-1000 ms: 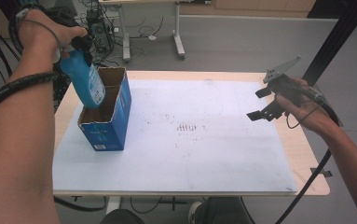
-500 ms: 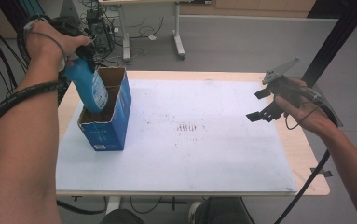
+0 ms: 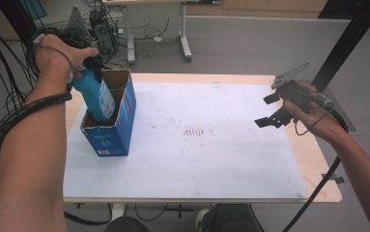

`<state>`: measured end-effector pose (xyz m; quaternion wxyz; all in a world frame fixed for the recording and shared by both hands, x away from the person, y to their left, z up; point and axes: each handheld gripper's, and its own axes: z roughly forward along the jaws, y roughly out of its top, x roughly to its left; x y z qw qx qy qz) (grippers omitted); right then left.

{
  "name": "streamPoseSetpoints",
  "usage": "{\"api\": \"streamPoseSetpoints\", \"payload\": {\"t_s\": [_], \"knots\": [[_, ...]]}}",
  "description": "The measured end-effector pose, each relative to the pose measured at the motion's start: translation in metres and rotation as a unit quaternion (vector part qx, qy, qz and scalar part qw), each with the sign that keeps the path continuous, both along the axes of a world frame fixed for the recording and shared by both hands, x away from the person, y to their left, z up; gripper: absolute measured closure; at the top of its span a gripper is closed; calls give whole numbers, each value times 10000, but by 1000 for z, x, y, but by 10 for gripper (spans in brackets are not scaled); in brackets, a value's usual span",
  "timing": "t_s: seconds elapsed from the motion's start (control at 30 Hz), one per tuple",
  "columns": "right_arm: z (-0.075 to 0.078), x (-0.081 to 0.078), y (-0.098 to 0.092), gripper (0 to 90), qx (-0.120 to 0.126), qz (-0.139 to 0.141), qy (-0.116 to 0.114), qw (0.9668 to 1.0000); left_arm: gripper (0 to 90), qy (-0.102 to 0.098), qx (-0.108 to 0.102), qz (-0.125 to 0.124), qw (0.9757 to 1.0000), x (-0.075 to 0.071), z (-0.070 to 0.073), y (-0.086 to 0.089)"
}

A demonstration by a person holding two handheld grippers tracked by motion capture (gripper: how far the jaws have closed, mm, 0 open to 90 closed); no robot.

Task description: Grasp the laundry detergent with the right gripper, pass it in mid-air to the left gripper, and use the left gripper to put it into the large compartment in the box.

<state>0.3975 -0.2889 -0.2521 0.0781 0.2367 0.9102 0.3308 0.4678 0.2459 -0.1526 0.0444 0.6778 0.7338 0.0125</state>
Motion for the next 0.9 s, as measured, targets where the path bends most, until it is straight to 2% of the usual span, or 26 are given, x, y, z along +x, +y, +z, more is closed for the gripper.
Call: {"api": "streamPoseSetpoints", "payload": {"t_s": [0.67, 0.9], "knots": [[-2, 1, 0, 10, 5, 0, 32, 10000, 356, -51, 68, -103, 9999, 3, -36, -5], [-2, 0, -2, 10, 30, -25, 21, 10000, 356, -11, 129, -121, 9998, 3, -48, -6]]}}
